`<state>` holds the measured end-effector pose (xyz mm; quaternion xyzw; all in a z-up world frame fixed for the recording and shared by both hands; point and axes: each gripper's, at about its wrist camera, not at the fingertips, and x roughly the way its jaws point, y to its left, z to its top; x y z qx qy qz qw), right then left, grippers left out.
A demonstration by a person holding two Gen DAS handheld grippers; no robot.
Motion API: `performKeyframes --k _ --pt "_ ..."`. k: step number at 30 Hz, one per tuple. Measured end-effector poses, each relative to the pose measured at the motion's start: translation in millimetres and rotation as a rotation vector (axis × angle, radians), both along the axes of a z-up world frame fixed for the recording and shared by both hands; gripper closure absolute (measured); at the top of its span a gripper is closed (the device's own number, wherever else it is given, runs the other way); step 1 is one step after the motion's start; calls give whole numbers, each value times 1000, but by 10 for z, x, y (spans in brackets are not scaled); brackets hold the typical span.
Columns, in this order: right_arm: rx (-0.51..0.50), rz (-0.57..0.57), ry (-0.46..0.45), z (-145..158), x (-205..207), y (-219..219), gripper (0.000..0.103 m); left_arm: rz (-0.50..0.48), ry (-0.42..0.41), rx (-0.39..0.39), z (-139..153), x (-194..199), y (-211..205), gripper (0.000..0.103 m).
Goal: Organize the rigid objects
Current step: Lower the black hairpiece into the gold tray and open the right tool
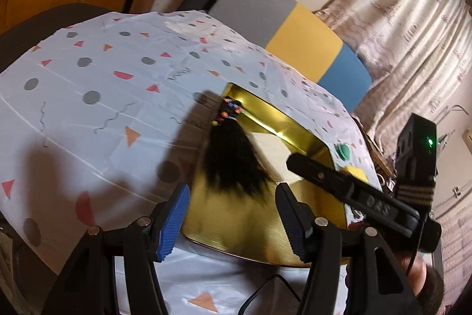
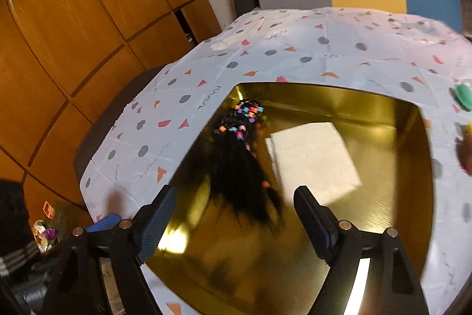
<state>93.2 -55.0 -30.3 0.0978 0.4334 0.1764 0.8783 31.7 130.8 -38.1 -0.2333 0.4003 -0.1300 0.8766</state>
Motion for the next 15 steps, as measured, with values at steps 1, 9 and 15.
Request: performKeyframes --k 1,9,15 --pt "-9 -10 -11 22 -77 -55 20 -11 -4 4 10 -13 -44 42" --pt "-58 -61 -86 155 -531 -422 20 -92 -24 32 56 -117 -350 42" --pt "-120 -175 -134 156 -887 -863 20 -187 -38 38 66 -251 -671 42"
